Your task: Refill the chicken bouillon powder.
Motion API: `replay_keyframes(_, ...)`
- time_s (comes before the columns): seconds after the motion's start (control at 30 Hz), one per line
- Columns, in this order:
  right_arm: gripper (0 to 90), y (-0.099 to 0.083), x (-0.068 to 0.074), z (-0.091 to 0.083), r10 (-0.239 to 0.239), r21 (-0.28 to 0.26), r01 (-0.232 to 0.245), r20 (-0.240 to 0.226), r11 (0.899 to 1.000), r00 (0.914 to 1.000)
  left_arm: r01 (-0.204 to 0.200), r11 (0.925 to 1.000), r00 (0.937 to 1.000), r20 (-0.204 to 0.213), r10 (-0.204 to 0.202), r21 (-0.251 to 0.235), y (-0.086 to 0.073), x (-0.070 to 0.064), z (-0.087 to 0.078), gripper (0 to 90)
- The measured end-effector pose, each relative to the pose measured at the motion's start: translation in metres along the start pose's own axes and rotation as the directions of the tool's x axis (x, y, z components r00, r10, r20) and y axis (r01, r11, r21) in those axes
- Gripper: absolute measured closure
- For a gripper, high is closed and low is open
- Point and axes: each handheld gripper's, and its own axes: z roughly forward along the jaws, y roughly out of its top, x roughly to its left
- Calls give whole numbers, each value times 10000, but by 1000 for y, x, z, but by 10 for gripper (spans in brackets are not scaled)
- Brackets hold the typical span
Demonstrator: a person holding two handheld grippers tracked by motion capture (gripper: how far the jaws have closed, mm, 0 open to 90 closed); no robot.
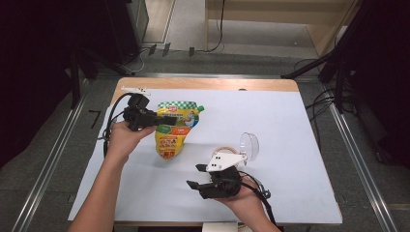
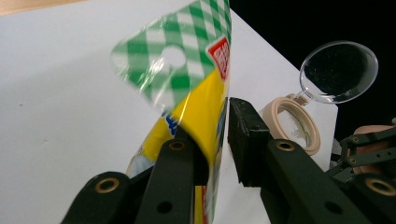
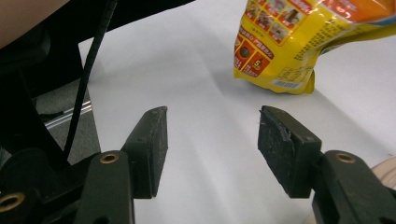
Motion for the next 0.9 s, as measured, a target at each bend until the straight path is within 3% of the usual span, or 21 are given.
replay_keyframes(0.13,439,0,-1,-1,6,-54,-6,8,10000,10000,69,10000,9999,135,-70,45,-1,2,-5,693)
replay_keyframes(0.33,440,1,-2,-2,62,-72,-62,21,10000,10000,-198,9998,9995,264,200,-85,-3,-2,-16,577)
replay_keyframes(0.53,442,2,-4,-5,149,-110,-148,107,9998,9998,-186,9992,9998,28,187,-352,-3,-4,-26,517)
replay_keyframes(0.9,449,5,-9,-11,271,-106,-269,181,9996,9995,-199,9996,9984,-525,188,-204,1,-12,-46,463)
